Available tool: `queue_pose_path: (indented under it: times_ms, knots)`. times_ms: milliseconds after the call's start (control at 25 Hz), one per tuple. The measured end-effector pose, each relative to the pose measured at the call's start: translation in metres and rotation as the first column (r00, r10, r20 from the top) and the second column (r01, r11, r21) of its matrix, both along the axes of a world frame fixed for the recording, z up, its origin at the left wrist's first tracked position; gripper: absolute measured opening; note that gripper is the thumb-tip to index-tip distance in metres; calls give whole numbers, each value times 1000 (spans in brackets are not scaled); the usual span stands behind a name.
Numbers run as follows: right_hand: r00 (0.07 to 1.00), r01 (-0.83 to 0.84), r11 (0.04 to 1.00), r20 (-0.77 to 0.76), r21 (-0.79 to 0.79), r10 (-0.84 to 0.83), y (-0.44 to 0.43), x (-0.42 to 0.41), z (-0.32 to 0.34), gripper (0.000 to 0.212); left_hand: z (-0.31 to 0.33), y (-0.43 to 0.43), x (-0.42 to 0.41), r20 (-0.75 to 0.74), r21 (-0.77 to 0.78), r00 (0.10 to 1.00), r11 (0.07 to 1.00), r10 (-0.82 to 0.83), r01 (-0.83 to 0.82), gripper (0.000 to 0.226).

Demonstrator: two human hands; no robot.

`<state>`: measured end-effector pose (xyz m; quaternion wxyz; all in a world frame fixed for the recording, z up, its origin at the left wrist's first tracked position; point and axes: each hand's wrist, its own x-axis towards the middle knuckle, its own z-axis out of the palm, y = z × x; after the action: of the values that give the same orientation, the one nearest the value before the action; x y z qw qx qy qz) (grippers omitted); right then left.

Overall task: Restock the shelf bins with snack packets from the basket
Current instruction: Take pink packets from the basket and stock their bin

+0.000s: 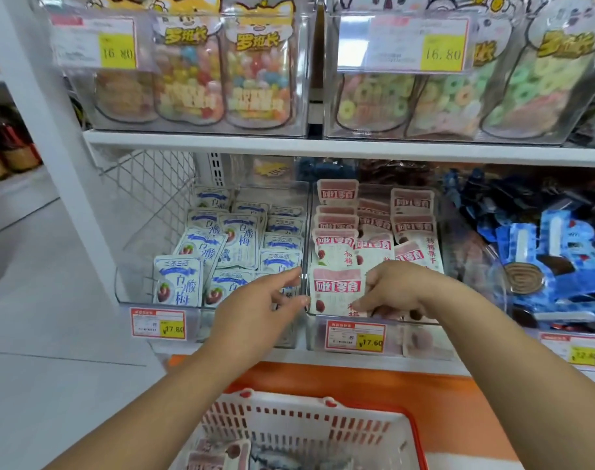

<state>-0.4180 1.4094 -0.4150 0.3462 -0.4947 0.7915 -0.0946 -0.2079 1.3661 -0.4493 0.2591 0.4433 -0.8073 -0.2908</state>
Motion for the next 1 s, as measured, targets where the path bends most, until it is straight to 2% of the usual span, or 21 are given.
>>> queue_pose_path:
  times_ms: [160,280,360,440,520,600,640,720,760,800,840,880,920,1000]
  knots:
    - [990,-41,999,-137,11,42,-1,4,-3,27,1,0,1,19,-14,1000,1000,-24,24,46]
    - [982,-57,998,-183,-12,54,6,4,-2,30,-6,6,2,-131,5,991,1000,-3,3,42]
    - [978,-72,997,-197,-21,66,10,4,-4,30,-9,11,10,-241,-85,968,993,63,-86,36]
    - [983,-60,996,-179,-70,46,15,6,-7,25,-15,18,23,-286,-210,952,962,109,-174,34]
    - [987,55,973,-132,-223,-86,22,7,-6,26,-26,22,39,-284,-251,951,948,122,-197,34]
    - [966,159,862,-103,-482,-236,35,13,-2,28,-40,27,51,-255,-214,956,956,142,-200,34]
    - [958,171,758,-73,-630,-277,44,21,0,24,-49,31,55,-246,-192,958,961,149,-199,33]
    - [970,154,572,14,-805,-241,64,44,-5,12,-68,42,62,-228,-168,962,967,150,-191,33]
    - [985,107,555,10,-825,-174,73,59,-16,9,-84,47,64,-195,-146,968,971,157,-187,33]
    - [996,23,613,-36,-790,-84,82,74,-34,10,-104,54,69,-135,-83,975,978,177,-190,33]
    - [994,-91,721,-110,-687,21,88,88,-59,13,-126,61,74,-69,13,979,981,194,-193,32]
    - [976,-203,833,-175,-514,129,95,97,-86,15,-148,69,81,11,123,982,974,189,-189,30]
    - [950,-290,906,-211,-310,231,100,104,-116,18,-173,76,89,90,227,983,957,162,-179,27]
    - [926,-345,938,-150,30,346,106,106,-179,24,-215,89,105,227,360,969,917,93,-172,26]
